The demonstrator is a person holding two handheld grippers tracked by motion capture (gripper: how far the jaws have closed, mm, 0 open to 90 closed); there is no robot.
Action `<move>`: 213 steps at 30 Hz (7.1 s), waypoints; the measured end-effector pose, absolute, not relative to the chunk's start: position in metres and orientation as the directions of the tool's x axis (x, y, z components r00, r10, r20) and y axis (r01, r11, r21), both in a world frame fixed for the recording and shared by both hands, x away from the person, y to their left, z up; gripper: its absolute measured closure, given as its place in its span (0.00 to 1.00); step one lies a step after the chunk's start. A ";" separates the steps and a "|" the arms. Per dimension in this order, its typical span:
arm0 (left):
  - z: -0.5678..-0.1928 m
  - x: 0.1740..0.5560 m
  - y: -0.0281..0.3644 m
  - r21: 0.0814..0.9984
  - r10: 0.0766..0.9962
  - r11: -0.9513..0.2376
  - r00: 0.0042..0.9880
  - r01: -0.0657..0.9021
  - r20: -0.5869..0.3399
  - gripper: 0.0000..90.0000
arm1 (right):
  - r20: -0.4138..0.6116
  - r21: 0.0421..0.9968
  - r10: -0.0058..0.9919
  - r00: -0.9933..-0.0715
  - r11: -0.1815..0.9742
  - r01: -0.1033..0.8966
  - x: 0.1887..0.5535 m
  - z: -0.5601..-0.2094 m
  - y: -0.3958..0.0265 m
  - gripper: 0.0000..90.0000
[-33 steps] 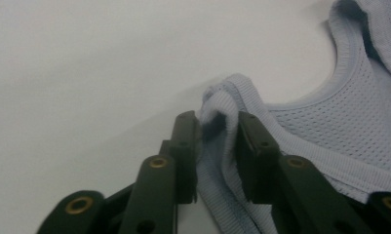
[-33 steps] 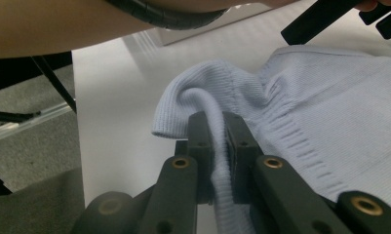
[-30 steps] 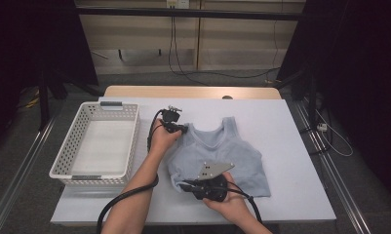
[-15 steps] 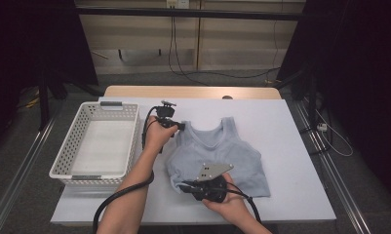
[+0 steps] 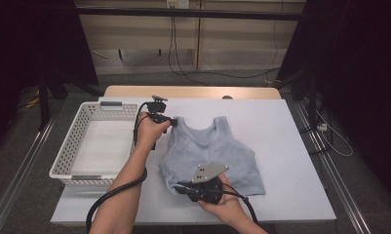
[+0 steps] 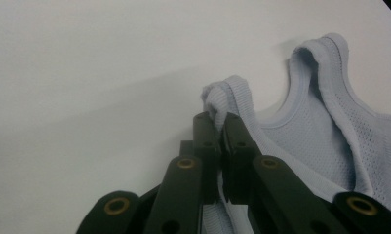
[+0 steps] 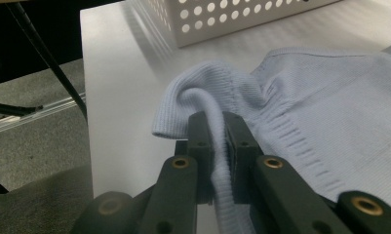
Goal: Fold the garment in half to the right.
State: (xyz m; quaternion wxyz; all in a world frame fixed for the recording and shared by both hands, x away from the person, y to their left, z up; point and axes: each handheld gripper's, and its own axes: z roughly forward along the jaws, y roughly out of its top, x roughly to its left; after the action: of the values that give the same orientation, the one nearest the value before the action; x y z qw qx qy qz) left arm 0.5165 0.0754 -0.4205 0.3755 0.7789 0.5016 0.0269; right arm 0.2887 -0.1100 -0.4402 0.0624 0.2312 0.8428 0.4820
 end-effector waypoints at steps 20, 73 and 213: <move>-0.410 0.516 0.095 0.602 0.831 -0.196 0.457 0.774 -0.317 0.96 | 0.111 0.857 0.424 -0.899 0.417 0.302 0.290 -0.436 -0.099 0.93; -0.392 0.507 0.134 0.575 0.869 -0.163 0.393 0.802 -0.301 0.96 | 0.105 0.881 0.374 -0.921 0.395 0.261 0.288 -0.431 -0.072 0.93; -0.375 0.529 0.078 0.617 0.856 -0.249 0.467 0.747 -0.220 0.93 | 0.153 0.933 0.568 -0.808 0.186 0.307 0.281 -0.405 -0.152 0.94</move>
State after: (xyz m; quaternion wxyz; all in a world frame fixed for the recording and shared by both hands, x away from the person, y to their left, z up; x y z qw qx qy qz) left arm 0.5291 0.0775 -0.3749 0.3399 0.7861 0.5099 0.0806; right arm 0.2808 -0.1522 -0.4053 0.1146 0.2874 0.7614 0.5696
